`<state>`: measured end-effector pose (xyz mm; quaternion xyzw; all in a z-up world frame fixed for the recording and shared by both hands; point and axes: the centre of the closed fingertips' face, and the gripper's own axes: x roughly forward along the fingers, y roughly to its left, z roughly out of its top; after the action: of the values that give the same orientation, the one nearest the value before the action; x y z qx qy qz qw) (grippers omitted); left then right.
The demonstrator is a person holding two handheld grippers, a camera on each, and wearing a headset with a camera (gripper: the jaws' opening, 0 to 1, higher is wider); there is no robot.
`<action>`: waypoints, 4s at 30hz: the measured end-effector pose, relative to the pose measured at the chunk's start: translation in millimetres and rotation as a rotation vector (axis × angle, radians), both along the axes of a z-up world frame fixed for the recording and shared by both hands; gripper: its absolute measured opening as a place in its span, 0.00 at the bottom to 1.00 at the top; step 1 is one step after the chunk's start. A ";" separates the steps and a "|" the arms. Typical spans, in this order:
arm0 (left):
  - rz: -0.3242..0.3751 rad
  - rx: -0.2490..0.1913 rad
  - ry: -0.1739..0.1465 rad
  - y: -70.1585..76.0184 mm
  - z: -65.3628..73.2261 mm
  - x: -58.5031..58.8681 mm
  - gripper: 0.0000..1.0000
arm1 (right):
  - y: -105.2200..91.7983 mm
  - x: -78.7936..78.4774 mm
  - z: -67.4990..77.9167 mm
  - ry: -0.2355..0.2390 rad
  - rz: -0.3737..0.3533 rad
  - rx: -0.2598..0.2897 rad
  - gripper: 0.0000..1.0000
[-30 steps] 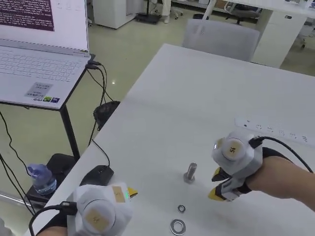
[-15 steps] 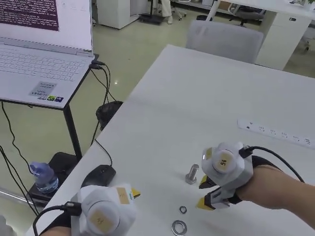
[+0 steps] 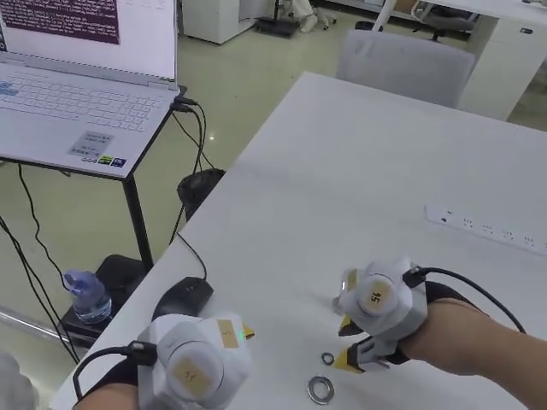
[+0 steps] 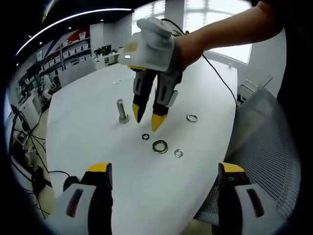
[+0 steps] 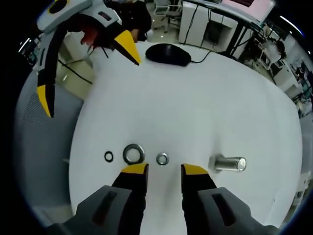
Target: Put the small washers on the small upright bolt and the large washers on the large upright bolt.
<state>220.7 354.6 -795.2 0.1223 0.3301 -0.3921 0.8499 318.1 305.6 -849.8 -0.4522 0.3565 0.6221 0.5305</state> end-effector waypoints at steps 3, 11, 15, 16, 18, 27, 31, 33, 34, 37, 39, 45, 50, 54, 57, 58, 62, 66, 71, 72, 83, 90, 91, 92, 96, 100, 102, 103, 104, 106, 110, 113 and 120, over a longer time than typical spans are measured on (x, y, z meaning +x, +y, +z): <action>0.001 0.001 0.001 0.6 -0.8 -0.1 0.89 | 1.1 1.4 -6.6 -0.002 0.001 -0.007 0.28; 0.005 -0.001 0.005 0.8 -2.7 -0.4 0.88 | 2.7 1.3 -17.2 0.003 0.006 -0.019 0.26; 0.006 -0.004 0.007 1.1 -3.3 -1.0 0.87 | 4.2 1.1 -22.3 0.000 0.015 -0.032 0.26; 0.006 -0.004 0.007 0.6 -3.5 -0.7 0.87 | 4.1 1.3 -23.0 -0.002 0.017 -0.032 0.26; 0.007 -0.007 0.007 0.1 -3.2 -0.4 0.87 | 3.6 2.0 -23.5 -0.008 0.020 -0.037 0.25; 0.013 -0.012 0.005 0.8 -2.1 -0.4 0.86 | 3.1 1.6 -26.0 -0.011 0.019 -0.041 0.22; 0.015 -0.011 0.008 1.2 -3.3 -1.9 0.85 | 2.6 -1.1 -26.6 0.001 0.013 -0.047 0.17; 0.017 -0.014 0.006 1.0 -3.0 -2.2 0.85 | 2.5 -0.1 -26.7 0.005 0.002 -0.049 0.17; 0.017 -0.015 0.007 0.7 -3.0 -2.5 0.84 | 2.5 0.4 -26.7 0.003 0.000 -0.048 0.16; 0.015 -0.013 0.008 0.6 -3.3 -3.1 0.84 | 2.6 0.8 -26.8 0.005 -0.014 -0.050 0.15; 0.016 -0.014 0.009 0.7 -3.1 -3.1 0.83 | 2.5 0.7 -26.9 0.002 -0.010 -0.056 0.15; 0.012 -0.014 0.011 -0.7 -2.3 -4.0 0.81 | 1.9 1.1 -27.1 -0.005 -0.018 -0.075 0.14; 0.011 -0.015 0.009 -1.8 -0.7 -3.1 0.81 | 1.3 1.8 -27.1 -0.001 -0.048 -0.069 0.14; 0.009 -0.014 0.007 -1.1 1.2 -2.8 0.81 | 1.5 3.1 -25.7 0.011 -0.084 -0.055 0.13; 0.007 -0.010 0.008 -0.2 1.2 -2.4 0.81 | 0.7 2.9 -25.7 0.009 -0.085 -0.056 0.13; 0.006 -0.010 0.008 -0.5 1.4 -2.1 0.81 | -0.4 3.5 -25.2 0.009 -0.087 -0.055 0.13; 0.007 -0.009 0.008 0.5 1.2 -1.4 0.81 | -4.5 4.1 -20.2 0.014 -0.102 -0.054 0.13; 0.007 -0.011 0.006 0.9 1.1 0.2 0.80 | -12.7 5.4 -14.0 0.014 -0.118 -0.059 0.13; 0.004 -0.009 0.003 0.9 0.2 2.1 0.81 | -26.3 7.3 -4.5 0.013 -0.157 -0.054 0.13; 0.004 -0.009 0.003 1.1 0.1 2.5 0.81 | -29.1 7.8 -2.9 0.014 -0.166 -0.054 0.13; -0.015 0.003 -0.008 1.3 0.6 5.9 0.84 | -70.5 12.5 17.4 -0.002 -0.265 -0.036 0.13; -0.025 -0.004 -0.009 -0.4 1.2 7.6 0.86 | -101.5 13.9 22.4 -0.012 -0.324 -0.042 0.13; -0.026 -0.004 -0.009 -0.6 1.2 7.9 0.87 | -105.0 14.7 22.6 -0.013 -0.332 -0.043 0.13; -0.025 -0.006 -0.010 -0.8 1.4 8.3 0.88 | -108.5 15.5 23.0 -0.012 -0.341 -0.043 0.13; -0.023 -0.006 -0.013 -1.2 1.2 10.9 0.89 | -123.4 21.7 25.8 -0.018 -0.376 -0.044 0.13; -0.034 0.006 -0.015 -3.2 -0.2 12.2 0.90 | -136.0 29.8 26.8 -0.022 -0.402 -0.050 0.13; -0.037 0.012 -0.012 -3.4 -0.7 12.4 0.90 | -140.5 32.8 27.6 -0.025 -0.404 -0.055 0.13; -0.038 0.013 -0.012 -3.6 -0.7 12.5 0.91 | -141.7 34.6 28.3 -0.028 -0.404 -0.056 0.13; -0.038 0.013 -0.013 -3.4 -0.8 12.7 0.91 | -142.6 36.3 29.1 -0.030 -0.405 -0.057 0.13; -0.039 0.013 -0.010 -3.1 -1.3 13.0 0.91 | -144.3 41.8 31.1 -0.036 -0.407 -0.060 0.13; -0.038 0.020 -0.001 -1.5 -3.7 12.9 0.91 | -142.1 51.1 36.1 -0.041 -0.412 -0.052 0.13; -0.038 0.020 0.002 -1.0 -4.0 13.2 0.91 | -139.7 58.0 38.6 -0.045 -0.414 -0.046 0.13; -0.034 0.021 0.004 0.0 -4.6 14.6 0.91 | -129.2 71.4 44.0 -0.049 -0.418 -0.023 0.13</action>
<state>235.3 354.6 -799.8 0.1359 0.3337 -0.4031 0.8412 389.6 176.4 -805.7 -0.3894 0.4367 0.4832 0.6513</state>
